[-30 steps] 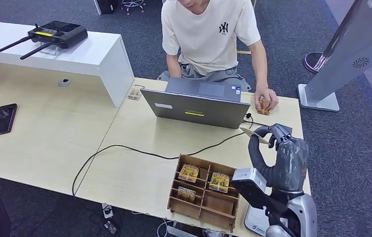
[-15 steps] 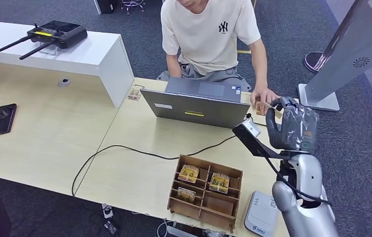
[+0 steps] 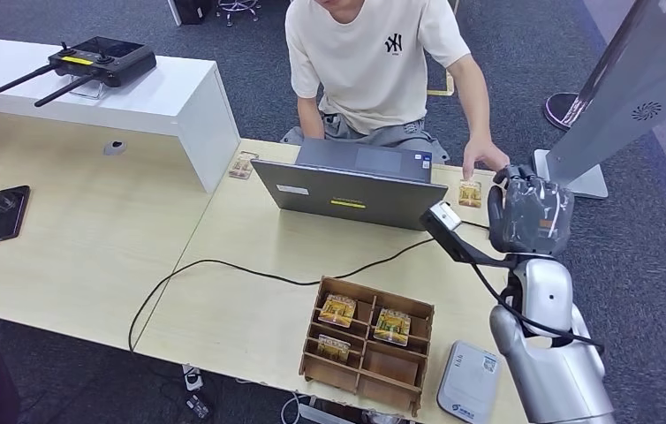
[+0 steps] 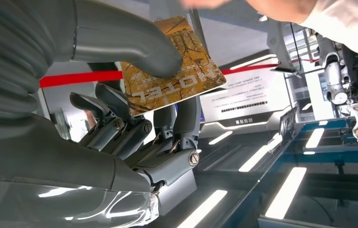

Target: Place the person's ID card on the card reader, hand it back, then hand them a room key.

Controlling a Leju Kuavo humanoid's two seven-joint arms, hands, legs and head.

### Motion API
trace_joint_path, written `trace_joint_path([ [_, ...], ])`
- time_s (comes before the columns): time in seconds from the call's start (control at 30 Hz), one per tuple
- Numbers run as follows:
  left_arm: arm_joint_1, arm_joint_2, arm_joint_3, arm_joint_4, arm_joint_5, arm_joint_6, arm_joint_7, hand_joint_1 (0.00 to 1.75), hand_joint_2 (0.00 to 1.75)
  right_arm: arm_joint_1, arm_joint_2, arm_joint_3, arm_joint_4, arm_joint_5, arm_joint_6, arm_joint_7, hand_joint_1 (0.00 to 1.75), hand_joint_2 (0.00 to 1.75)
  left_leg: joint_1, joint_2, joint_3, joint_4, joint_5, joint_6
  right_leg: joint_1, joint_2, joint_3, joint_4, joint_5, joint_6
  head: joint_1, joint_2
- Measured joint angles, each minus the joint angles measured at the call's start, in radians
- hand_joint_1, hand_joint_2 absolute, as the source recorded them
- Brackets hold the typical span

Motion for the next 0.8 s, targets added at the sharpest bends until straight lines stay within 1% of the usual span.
trace_joint_path([
  [0.2,-0.003,0.002,-0.019,0.0,0.005,0.004,0.0,0.0,0.0,-0.035,0.002,0.0,0.065,0.028,-0.025,0.022,1.75,1.75,0.0,0.0,0.0,0.0,0.0,0.0,0.0,0.0,0.0,0.0,0.0,0.0,0.0,0.0],
  [0.43,-0.003,0.002,-0.036,0.0,0.011,0.005,0.0,0.0,0.0,-0.047,0.007,0.0,0.105,0.039,-0.041,0.026,1.75,1.75,0.0,0.0,0.0,0.0,0.0,0.0,0.0,0.0,0.0,0.0,0.0,0.0,0.0,0.0],
  [0.5,-0.003,0.002,-0.039,0.0,0.011,0.005,0.0,0.0,0.0,-0.048,0.008,0.0,0.113,0.04,-0.042,0.026,1.68,1.75,0.0,0.0,0.0,0.0,0.0,0.0,0.0,0.0,0.0,0.0,0.0,0.0,0.0,0.0],
  [0.53,-0.003,0.002,-0.04,0.0,0.011,0.005,0.0,0.0,0.0,-0.048,0.008,0.0,0.117,0.04,-0.042,0.026,1.56,1.75,0.0,0.0,0.0,0.0,0.0,0.0,0.0,0.0,0.0,0.0,0.0,0.0,0.0,0.0],
  [0.57,-0.003,0.002,-0.04,0.0,0.011,0.005,0.0,0.0,0.0,-0.048,0.008,0.0,0.121,0.041,-0.042,0.026,1.34,1.75,0.0,0.0,0.0,0.0,0.0,0.0,0.0,0.0,0.0,0.0,0.0,0.0,0.0,0.0],
  [0.6,-0.003,0.002,-0.041,0.0,0.011,0.005,0.0,0.0,0.0,-0.049,0.008,0.0,0.125,0.041,-0.043,0.026,1.01,1.75,0.0,0.0,0.0,0.0,0.0,0.0,0.0,0.0,0.0,0.0,0.0,0.0,0.0,0.0],
  [0.63,-0.003,0.002,-0.042,0.0,0.011,0.005,0.0,0.0,0.0,-0.049,0.008,0.0,0.129,0.041,-0.043,0.026,0.63,1.75,0.0,0.0,0.0,0.0,0.0,0.0,0.0,0.0,0.0,0.0,0.0,0.0,0.0,0.0],
  [0.67,-0.003,0.002,-0.043,0.0,0.011,0.005,0.0,0.0,0.0,-0.049,0.008,0.0,0.132,0.041,-0.044,0.026,0.31,1.75,0.0,0.0,0.0,0.0,0.0,0.0,0.0,0.0,0.0,0.0,0.0,0.0,0.0,0.0],
  [0.7,-0.003,0.002,-0.044,0.0,0.011,0.005,0.0,0.0,0.0,-0.049,0.008,0.0,0.135,0.041,-0.045,0.026,0.1,1.75,0.0,0.0,0.0,0.0,0.0,0.0,0.0,0.0,0.0,0.0,0.0,0.0,0.0,0.0],
  [0.73,-0.003,0.002,-0.044,0.0,0.011,0.005,0.0,0.0,0.0,-0.049,0.008,0.0,0.138,0.042,-0.047,0.026,0.0,1.75,0.0,0.0,0.0,0.0,0.0,0.0,0.0,0.0,0.0,0.0,0.0,0.0,0.0,0.0],
  [0.8,-0.004,0.002,-0.046,0.0,0.011,0.005,0.0,0.0,0.0,-0.048,0.008,0.0,0.143,0.045,-0.051,0.026,0.0,1.75,0.0,0.0,0.0,0.0,0.0,0.0,0.0,0.0,0.0,0.0,0.0,0.0,0.0,0.0],
])
